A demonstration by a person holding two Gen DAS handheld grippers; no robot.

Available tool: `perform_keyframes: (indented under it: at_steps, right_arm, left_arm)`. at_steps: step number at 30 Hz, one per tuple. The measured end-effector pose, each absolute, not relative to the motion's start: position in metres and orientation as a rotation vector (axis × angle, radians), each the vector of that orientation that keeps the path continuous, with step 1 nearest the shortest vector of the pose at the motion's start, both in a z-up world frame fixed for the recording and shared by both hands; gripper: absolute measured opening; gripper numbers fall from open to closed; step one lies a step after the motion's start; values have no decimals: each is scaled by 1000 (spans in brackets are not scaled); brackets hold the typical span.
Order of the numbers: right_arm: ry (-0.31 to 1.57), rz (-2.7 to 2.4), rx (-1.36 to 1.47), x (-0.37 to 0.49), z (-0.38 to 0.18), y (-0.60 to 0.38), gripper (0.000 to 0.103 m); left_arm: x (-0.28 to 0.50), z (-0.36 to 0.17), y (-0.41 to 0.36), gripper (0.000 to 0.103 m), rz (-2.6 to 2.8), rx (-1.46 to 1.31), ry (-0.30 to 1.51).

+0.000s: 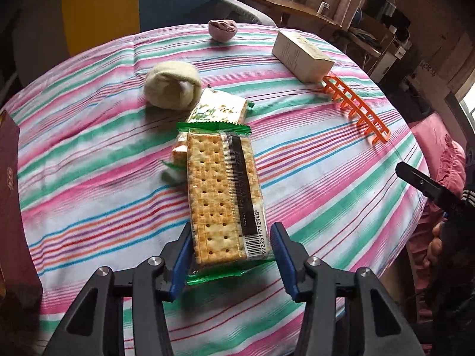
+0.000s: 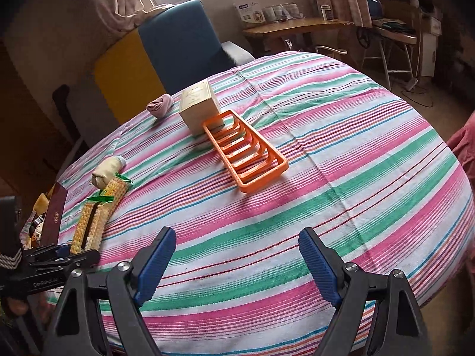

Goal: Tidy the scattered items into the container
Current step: 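Position the left tool over the cracker pack while the right tool approaches the orange rack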

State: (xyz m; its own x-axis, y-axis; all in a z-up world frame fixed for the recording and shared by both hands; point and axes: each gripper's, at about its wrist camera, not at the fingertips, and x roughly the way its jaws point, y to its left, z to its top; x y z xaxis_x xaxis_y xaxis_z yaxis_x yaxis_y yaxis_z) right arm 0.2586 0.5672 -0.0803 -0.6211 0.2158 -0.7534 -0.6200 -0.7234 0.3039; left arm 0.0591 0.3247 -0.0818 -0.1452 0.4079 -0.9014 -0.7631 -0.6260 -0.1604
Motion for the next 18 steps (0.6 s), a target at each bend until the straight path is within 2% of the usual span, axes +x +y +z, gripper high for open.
perform_keyframes:
  at_steps: [11,13,15,16,18]
  right_arm:
    - [642,2382,-1079,233,-82,534,86]
    - [620,2397,-1092,228,-80,527,87]
    - [585,2408,-1094,225,-77,523,87]
    - [575,2420,-1083,226,-73,523,89]
    - [555,2435,-1067,226,-67,529,98]
  left_arm:
    - [48,-83,242,54,1964,-1321,352]
    - [48,-83,239,62,1962,-1311,340]
    - [49,-82,235,63,1967,-1292,350]
    - [50,-83,235,63,1967,-1283,363]
    - [51,-83,234,63,1956,-1272,373]
